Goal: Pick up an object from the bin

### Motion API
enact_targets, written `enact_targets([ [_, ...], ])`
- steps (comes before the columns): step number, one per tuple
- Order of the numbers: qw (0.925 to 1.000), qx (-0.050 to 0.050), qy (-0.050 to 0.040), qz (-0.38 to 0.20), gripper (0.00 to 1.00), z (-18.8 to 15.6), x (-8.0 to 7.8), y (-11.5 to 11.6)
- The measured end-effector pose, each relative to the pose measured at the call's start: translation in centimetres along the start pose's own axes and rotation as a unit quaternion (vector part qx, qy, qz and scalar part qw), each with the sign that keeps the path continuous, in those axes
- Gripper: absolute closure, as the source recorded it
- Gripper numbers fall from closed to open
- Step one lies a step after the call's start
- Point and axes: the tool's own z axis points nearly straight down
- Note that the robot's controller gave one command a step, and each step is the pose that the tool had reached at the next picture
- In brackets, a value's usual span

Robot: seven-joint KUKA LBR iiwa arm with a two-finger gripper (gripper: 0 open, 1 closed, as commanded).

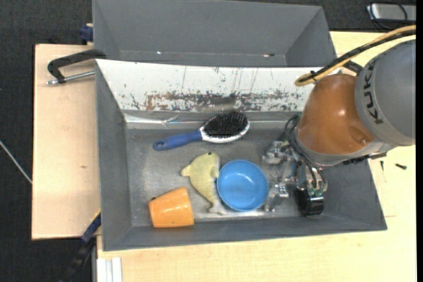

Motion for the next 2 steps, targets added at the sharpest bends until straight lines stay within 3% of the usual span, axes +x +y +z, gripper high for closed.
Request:
enact_targets([
  [1, 0.9986, -0.003, 0.0002, 0.053, 0.0, -5.8, 1.4, 7.5],
  [2, 0.9961, 0.001, 0.0076, 0.088, 0.0, -0.2, 0.1, 12.9],
])
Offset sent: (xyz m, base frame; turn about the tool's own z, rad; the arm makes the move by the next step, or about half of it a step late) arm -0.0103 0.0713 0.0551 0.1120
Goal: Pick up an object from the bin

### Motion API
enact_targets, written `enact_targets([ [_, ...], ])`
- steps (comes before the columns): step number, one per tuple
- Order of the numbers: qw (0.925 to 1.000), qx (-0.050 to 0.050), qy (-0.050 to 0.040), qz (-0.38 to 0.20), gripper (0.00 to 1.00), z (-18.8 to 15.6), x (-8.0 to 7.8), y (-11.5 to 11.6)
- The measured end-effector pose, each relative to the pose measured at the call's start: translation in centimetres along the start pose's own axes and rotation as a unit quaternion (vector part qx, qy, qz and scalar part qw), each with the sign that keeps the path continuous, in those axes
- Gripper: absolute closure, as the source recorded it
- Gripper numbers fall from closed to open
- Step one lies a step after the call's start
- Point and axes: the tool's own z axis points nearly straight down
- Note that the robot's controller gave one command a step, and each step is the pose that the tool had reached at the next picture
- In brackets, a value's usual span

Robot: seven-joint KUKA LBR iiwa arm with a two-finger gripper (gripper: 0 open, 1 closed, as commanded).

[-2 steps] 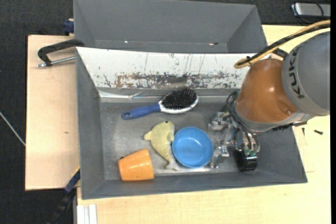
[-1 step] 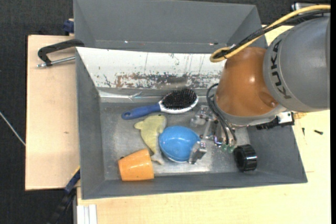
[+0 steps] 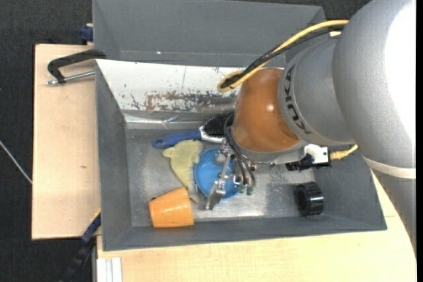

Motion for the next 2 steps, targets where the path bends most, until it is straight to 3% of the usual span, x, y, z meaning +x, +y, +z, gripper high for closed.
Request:
enact_targets([
  [1, 1.0, -0.004, 0.0041, -0.002, 1.0, -0.3, 0.2, 0.4],
  [2, 0.9999, -0.004, -0.0087, -0.006, 1.0, -11.3, -0.6, -0.1],
])
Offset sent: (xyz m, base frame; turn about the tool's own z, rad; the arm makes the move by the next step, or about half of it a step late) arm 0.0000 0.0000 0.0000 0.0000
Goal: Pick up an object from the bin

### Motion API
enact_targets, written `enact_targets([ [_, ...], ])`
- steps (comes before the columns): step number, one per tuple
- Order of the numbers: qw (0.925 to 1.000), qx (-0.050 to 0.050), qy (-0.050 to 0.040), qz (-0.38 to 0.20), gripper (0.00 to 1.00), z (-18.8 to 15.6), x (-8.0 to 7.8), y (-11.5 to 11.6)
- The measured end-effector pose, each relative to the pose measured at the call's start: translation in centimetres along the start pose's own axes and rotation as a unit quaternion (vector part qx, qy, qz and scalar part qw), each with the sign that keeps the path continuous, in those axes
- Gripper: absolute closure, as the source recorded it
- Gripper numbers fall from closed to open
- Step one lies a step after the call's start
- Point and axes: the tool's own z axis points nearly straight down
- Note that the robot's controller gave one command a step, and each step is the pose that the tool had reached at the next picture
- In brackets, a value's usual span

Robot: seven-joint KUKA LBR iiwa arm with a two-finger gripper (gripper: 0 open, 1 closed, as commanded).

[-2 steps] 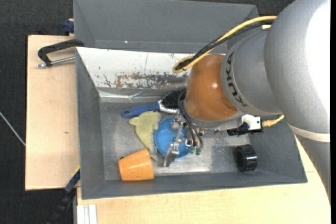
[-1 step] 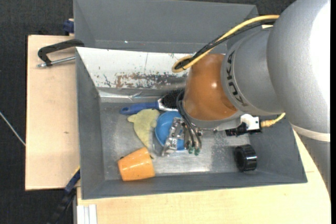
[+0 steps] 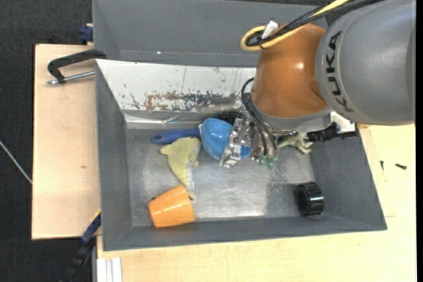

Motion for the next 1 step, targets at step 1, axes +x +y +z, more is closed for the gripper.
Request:
enact_targets([
  [1, 0.9999, 0.0, -0.0014, -0.014, 1.0, -4.53, -4.88, 0.07],
])
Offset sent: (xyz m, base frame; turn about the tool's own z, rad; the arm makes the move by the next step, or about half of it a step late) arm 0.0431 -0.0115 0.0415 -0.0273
